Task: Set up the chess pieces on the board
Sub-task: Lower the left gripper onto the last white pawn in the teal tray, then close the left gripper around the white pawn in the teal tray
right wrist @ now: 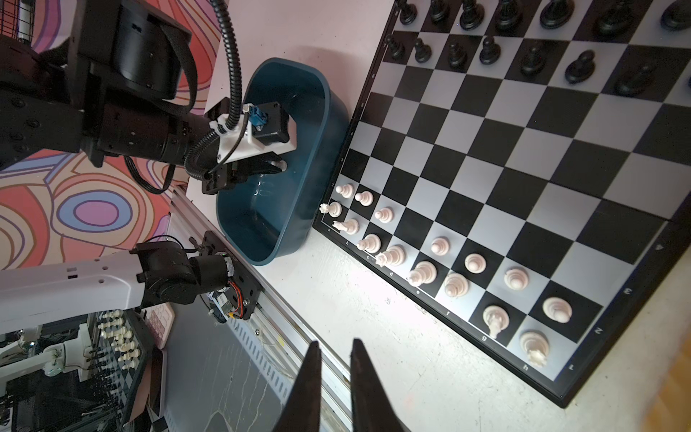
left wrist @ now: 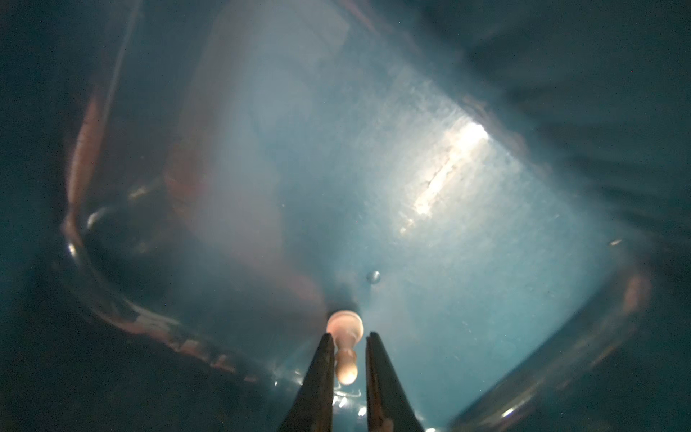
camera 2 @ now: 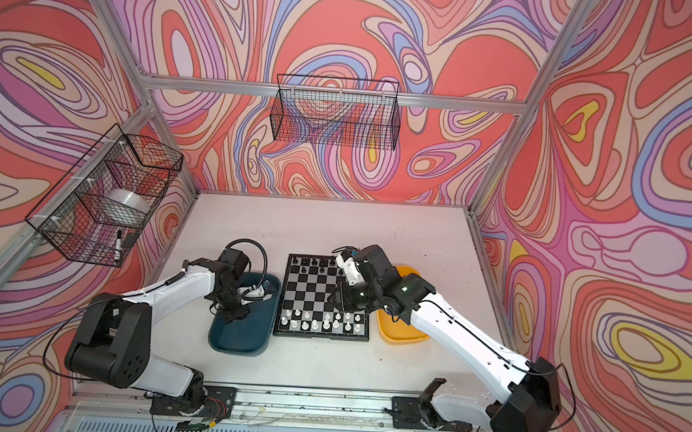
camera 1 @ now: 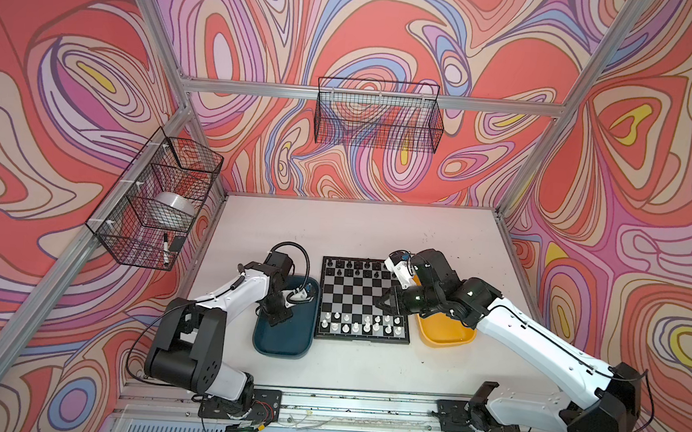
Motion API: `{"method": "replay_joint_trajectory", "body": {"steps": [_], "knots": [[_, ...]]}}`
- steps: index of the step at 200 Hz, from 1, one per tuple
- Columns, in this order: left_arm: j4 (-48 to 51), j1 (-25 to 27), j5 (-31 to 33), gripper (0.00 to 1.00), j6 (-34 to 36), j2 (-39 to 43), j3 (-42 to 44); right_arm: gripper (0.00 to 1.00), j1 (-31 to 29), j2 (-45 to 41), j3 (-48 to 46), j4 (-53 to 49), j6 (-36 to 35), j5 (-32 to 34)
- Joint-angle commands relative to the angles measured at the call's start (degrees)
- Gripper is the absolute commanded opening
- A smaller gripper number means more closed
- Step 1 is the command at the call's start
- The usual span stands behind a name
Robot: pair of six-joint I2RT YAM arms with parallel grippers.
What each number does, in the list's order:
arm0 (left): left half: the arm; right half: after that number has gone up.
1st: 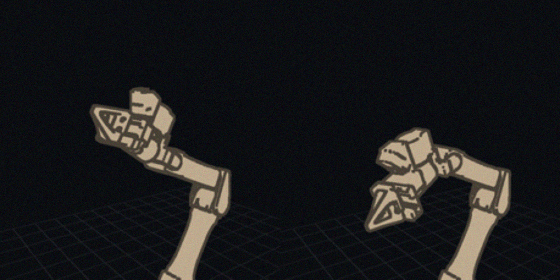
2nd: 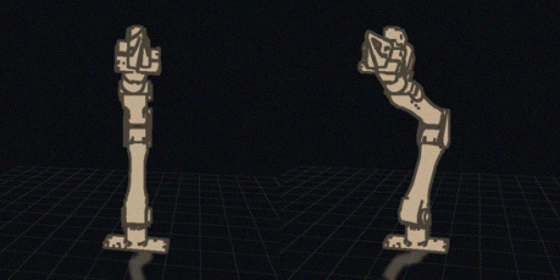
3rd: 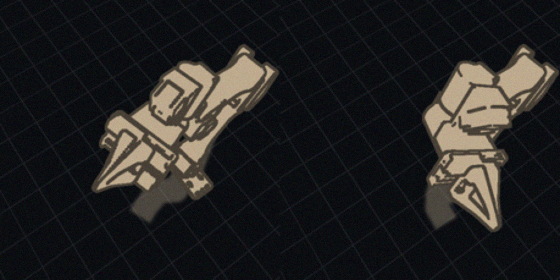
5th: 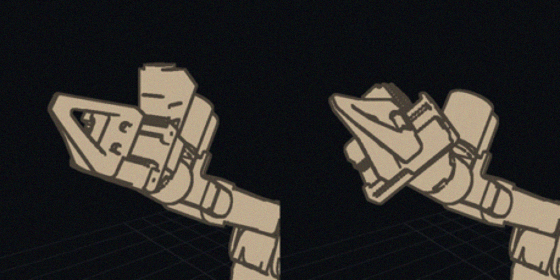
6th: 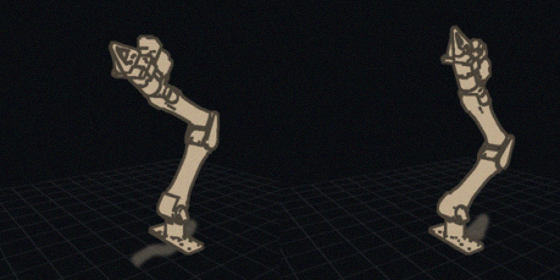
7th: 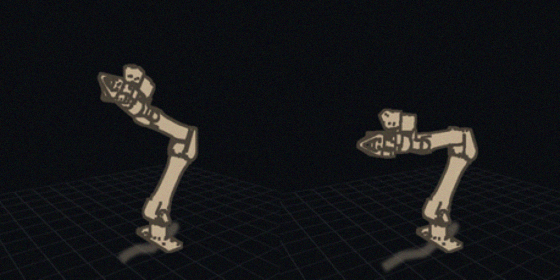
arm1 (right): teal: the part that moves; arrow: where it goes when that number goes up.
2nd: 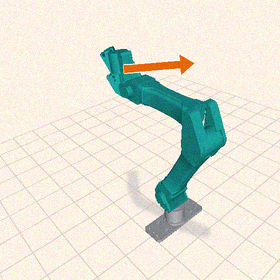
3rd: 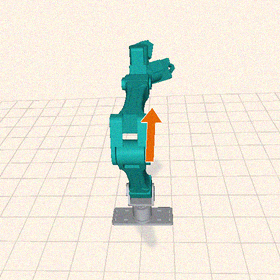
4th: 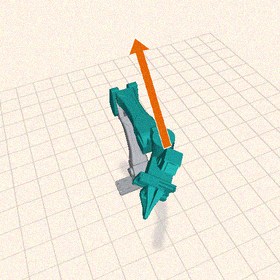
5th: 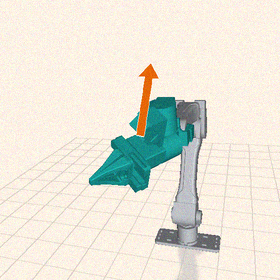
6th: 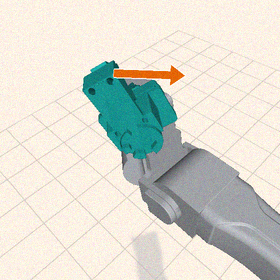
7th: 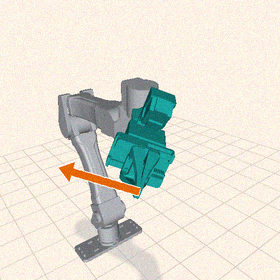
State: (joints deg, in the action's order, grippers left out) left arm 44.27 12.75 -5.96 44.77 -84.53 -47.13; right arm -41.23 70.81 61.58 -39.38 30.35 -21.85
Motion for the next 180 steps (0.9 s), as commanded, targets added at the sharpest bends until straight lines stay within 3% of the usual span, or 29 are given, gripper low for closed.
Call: {"method": "replay_joint_trajectory", "body": {"steps": [1,180], "knots": [[-0.3,-0.3,0.3,0.18,0.6,-0.2,0.4,0.15,-0.2,-1.2,-0.8,0.1,0.1,0.8],[-1.6,-0.2,2.0,0.18,1.3,1.1,1.7,0.16,-0.2,-0.4,-0.2,-0.3,-0.5,0.8]]}}
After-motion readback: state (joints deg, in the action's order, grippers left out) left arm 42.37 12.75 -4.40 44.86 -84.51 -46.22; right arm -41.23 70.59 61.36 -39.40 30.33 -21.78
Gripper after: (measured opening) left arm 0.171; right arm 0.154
